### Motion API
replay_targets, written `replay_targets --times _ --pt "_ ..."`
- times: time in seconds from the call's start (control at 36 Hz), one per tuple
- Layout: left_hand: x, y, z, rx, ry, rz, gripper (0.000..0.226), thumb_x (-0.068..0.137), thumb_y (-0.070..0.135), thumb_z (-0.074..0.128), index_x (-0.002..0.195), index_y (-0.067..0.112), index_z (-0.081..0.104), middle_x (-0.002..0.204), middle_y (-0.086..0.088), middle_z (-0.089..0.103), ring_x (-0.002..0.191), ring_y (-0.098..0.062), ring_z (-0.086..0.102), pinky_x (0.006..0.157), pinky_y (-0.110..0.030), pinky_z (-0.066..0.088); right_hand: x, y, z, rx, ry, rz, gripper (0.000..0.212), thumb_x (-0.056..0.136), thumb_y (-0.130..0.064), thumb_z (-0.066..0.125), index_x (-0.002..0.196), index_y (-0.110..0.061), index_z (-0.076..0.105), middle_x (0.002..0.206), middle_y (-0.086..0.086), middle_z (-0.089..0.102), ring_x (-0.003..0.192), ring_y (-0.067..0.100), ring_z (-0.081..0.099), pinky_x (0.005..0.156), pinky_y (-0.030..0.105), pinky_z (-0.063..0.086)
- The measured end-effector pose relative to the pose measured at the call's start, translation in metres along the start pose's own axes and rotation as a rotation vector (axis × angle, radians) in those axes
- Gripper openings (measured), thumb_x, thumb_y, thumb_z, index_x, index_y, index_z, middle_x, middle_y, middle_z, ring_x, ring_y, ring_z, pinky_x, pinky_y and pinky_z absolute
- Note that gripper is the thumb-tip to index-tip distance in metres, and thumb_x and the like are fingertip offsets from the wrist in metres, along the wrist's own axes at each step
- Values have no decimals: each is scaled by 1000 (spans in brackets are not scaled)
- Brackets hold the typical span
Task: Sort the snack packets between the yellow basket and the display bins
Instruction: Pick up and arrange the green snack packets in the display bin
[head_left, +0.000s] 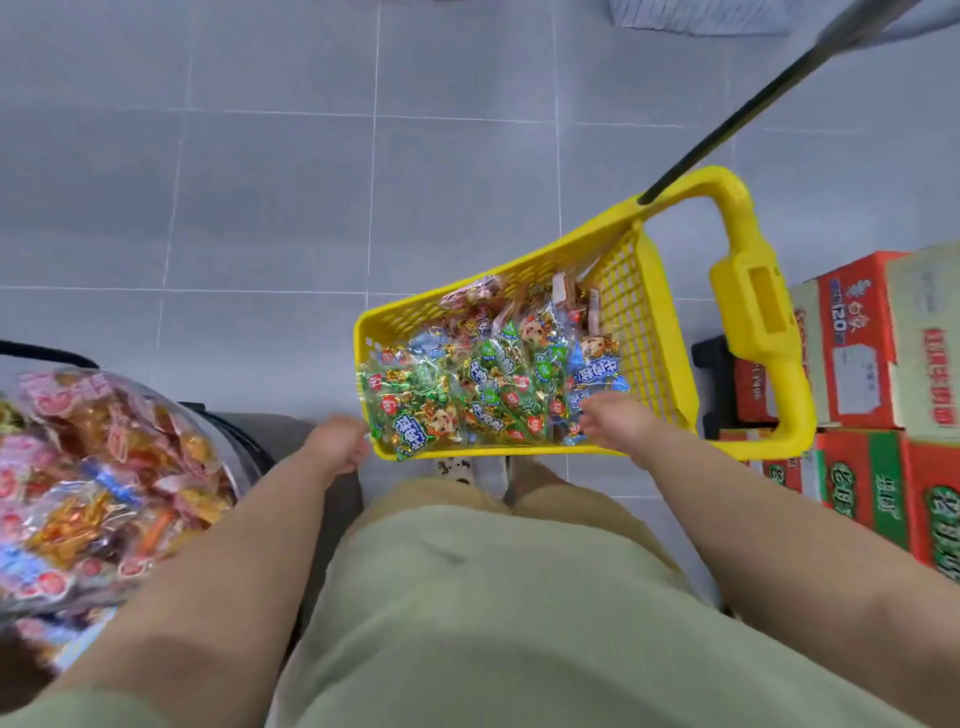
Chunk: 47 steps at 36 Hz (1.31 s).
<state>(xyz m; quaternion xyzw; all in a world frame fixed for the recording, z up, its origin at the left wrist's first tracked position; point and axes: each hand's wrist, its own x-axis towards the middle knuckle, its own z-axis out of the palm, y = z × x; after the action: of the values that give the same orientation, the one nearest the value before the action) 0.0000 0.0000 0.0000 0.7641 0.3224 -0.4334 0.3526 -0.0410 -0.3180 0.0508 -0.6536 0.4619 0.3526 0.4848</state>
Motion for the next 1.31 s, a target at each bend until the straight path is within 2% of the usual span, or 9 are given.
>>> replay_targets --times 0.08,0.19,0.42,0.67,0.72,0.81,0.97,1.17,1.31 --pt "11 8 8 -16 82 57 10 92 20 56 96 11 54 99 -12 56 88 -23 52 78 -32 43 9 -17 9 -145 -49 -78 22 98 -14 41 84 -10 58 85 15 59 77 23 55 81 35 45" --pt "14 10 24 -197 45 49 56 86 17 67 133 7 39 119 -7 53 109 -26 54 94 -38 45 26 -27 21 -272 -102 -86 14 97 -15 44 90 -9 55 74 4 53 67 16 49 57 25 37" --pt "15 6 44 -299 163 5 58 77 26 79 111 19 33 113 -5 43 100 -22 48 81 -33 40 41 -33 34 -469 -167 -222 30 98 -26 42 98 -2 60 92 10 60 87 23 57 87 42 48" --pt "26 9 45 -260 145 -29 82 73 36 82 137 10 39 138 -11 45 122 -30 49 94 -38 43 46 -31 55 -701 -177 -282 20 89 -19 54 108 -17 59 76 -8 54 74 15 54 57 23 40" --pt "29 9 45 -257 115 -27 76 73 39 81 131 10 42 129 -9 48 116 -28 51 88 -37 43 48 -28 59 -717 -156 -282 19 87 -20 57 106 -17 56 75 -8 53 75 16 54 56 23 38" --pt "31 9 46 -149 135 -2 45 73 43 79 91 17 48 99 -3 49 82 -17 49 73 -34 42 50 -22 62 -746 -105 -298 15 85 -23 59 95 -22 48 77 -7 54 70 12 54 52 21 37" --pt "26 7 48 -119 219 134 49 75 41 77 68 16 36 68 0 39 62 -18 37 56 -32 30 53 -14 66 -760 -64 -316 22 82 -23 63 91 -20 43 94 2 59 80 20 58 62 27 40" --pt "7 -11 23 -447 153 104 29 80 20 75 93 12 51 89 -13 58 81 -22 58 80 -43 51 43 -13 81 -979 60 -457 22 85 -24 60 92 -11 45 96 10 52 86 28 50 66 31 38" --pt "-5 -16 0 -703 171 144 22 84 13 72 93 16 52 104 -17 64 90 -28 66 75 -41 55 40 -5 92 -899 16 -461 35 89 -27 60 119 -14 47 111 10 61 95 30 59 77 36 49"
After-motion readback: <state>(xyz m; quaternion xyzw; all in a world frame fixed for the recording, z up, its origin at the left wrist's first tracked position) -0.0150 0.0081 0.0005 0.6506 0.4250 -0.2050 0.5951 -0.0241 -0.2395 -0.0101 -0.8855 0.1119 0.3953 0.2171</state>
